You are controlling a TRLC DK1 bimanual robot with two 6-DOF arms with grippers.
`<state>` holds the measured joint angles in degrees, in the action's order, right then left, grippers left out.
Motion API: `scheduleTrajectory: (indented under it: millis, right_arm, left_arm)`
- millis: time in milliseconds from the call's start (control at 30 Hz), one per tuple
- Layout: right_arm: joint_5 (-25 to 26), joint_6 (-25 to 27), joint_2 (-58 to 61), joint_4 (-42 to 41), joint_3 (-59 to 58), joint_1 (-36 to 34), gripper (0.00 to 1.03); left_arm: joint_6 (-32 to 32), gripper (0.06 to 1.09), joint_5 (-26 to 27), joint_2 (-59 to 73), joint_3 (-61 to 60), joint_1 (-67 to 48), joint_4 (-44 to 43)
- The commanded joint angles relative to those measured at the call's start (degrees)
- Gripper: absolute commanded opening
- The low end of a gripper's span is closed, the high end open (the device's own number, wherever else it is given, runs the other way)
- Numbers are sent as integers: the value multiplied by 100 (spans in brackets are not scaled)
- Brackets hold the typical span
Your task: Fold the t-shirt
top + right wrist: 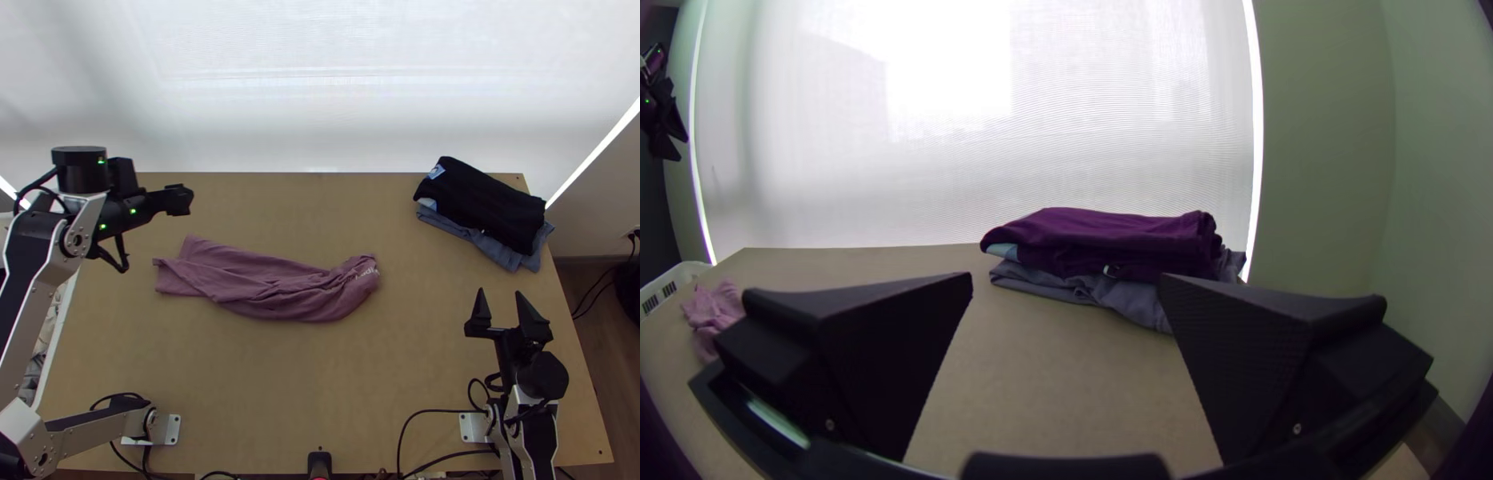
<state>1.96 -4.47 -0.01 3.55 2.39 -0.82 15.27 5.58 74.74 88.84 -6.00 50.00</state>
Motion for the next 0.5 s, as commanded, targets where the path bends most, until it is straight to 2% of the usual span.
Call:
scheduleTrajectory:
  millis: [0,233,467]
  right_arm:
    - [24,25,-16,-92,-55,-6,98]
    - [24,25,-16,-92,-55,-6,98]
    - [24,25,-16,-83,-55,73,98]
  left_arm:
    - [152,104,83,-170,-112,204,300]
    - [152,104,180,-355,-86,574,1003]
    - [293,104,197,-504,-235,697,1223]
